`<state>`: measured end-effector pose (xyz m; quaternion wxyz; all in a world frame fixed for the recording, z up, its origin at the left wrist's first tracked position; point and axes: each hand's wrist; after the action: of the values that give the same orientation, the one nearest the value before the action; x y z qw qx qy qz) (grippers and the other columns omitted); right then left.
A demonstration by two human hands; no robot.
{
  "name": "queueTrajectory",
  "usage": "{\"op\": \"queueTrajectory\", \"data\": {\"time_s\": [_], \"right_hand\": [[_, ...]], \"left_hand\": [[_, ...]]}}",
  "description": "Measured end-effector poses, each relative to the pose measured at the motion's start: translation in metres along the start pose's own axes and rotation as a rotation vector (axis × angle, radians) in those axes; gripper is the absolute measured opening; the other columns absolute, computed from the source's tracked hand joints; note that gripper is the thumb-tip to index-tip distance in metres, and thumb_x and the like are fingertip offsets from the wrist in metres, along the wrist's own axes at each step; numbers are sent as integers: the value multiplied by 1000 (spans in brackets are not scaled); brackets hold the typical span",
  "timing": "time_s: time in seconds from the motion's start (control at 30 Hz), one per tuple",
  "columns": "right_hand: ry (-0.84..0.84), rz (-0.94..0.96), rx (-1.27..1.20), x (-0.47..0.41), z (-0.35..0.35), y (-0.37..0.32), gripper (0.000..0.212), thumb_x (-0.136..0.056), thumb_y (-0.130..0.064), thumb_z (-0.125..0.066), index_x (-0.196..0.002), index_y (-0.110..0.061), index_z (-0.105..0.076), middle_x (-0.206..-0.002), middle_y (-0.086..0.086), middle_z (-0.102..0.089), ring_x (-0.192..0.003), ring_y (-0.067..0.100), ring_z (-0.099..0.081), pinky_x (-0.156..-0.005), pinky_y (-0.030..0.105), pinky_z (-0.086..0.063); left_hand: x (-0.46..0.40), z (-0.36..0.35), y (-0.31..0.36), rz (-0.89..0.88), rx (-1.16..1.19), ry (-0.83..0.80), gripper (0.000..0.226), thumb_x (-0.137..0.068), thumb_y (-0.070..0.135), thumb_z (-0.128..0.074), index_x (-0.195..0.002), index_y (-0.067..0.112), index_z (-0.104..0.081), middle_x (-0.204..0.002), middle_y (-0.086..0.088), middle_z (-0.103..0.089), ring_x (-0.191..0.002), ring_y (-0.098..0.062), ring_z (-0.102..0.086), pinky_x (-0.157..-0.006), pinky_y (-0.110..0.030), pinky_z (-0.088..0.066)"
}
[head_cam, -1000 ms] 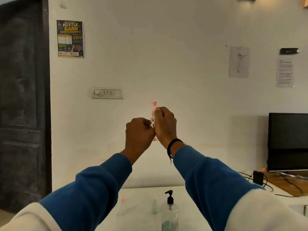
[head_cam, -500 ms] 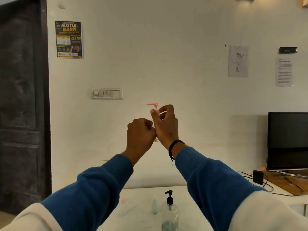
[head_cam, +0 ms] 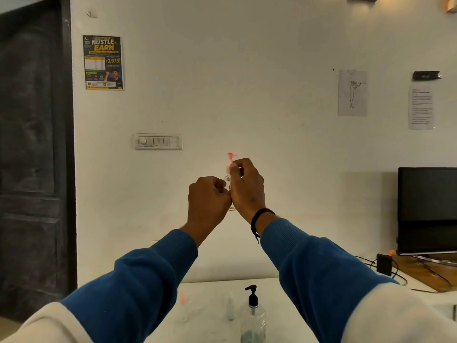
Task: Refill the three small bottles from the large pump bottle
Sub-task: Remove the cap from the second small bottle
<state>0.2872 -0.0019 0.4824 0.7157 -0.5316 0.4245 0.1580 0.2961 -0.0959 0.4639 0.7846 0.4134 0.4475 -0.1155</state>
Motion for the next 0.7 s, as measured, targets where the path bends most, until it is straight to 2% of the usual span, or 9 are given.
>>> {"op": "queueTrajectory", "data": {"time_s": [0.07, 0.13, 0.2, 0.27, 0.33, 0.43, 0.57, 0.63, 0.7], "right_hand": [[7, -4, -14, 1, -2, 0, 25, -109, -25, -43, -105, -14, -64, -91, -4, -66, -79, 14, -61, -69, 29, -49], [-7, 0, -35, 3, -1, -3, 25, -108, -31, -45, -108, -16, -65, -90, -5, -66, -79, 11, -62, -69, 28, -49], [-25, 3, -29, 5, 1, -5, 25, -104, -40, -54, -117, -19, -58, -89, -10, -64, -79, 7, -63, -71, 25, -52], [-31, 0, -3, 5, 3, -6, 28, -101, -39, -61, -119, -21, -51, -87, -14, -60, -77, 3, -60, -69, 20, -50], [-20, 9, 25, 4, 2, -5, 22, -103, -36, -57, -117, -21, -49, -91, -9, -62, -78, 6, -61, -69, 23, -50], [-28, 27, 55, 4, -2, -3, 21, -108, -32, -46, -119, -17, -56, -97, -3, -67, -85, 16, -65, -76, 31, -55], [-30, 29, 31, 7, -2, -7, 28, -109, -35, -45, -127, -18, -57, -101, -3, -68, -89, 15, -65, -78, 30, -54], [-37, 24, 31, 7, 0, -8, 32, -105, -40, -52, -129, -20, -50, -95, -8, -62, -82, 9, -62, -73, 24, -52], [-36, 29, 49, 8, 1, -10, 28, -104, -38, -55, -124, -19, -48, -92, -8, -60, -78, 6, -59, -68, 21, -48]], "left_hand": [[0, 1, -1, 7, 4, 2, 18, -85, 14, -75, -101, 6, -78, -89, -5, -77, -74, -9, -64, -63, -5, -36], [0, 1, -1, 5, 7, 1, 19, -86, 16, -76, -102, 7, -78, -89, -5, -77, -74, -9, -64, -64, -5, -37], [0, 1, -2, -3, 1, -2, 20, -88, 19, -75, -103, 7, -78, -91, -5, -77, -75, -9, -65, -65, -7, -39], [-1, 1, -3, -8, -5, 0, 19, -88, 20, -75, -103, 8, -78, -91, -4, -77, -75, -10, -66, -66, -9, -40], [-1, 2, -4, -7, -3, 3, 19, -87, 18, -76, -103, 8, -78, -90, -4, -77, -75, -10, -66, -65, -8, -40], [1, 4, -4, -11, -6, 2, 18, -87, 14, -75, -102, 6, -78, -90, -6, -77, -75, -12, -66, -64, -7, -39], [1, 4, -5, -23, 4, 9, 17, -88, 14, -75, -103, 6, -78, -89, -6, -77, -77, -15, -69, -67, -11, -43], [1, 4, -5, -20, 16, 10, 19, -88, 17, -76, -104, 7, -77, -91, -6, -77, -78, -14, -69, -72, -16, -46], [1, 5, -6, -18, 20, 10, 20, -87, 18, -76, -104, 6, -77, -92, -5, -77, -77, -12, -67, -70, -11, -44]]}}
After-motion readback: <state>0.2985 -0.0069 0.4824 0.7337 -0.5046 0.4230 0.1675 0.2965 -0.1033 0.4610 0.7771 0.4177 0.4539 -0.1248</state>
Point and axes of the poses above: each hand's wrist, its own x-axis away from the middle knuckle, its own z-axis out of the back of the hand, y = z × x
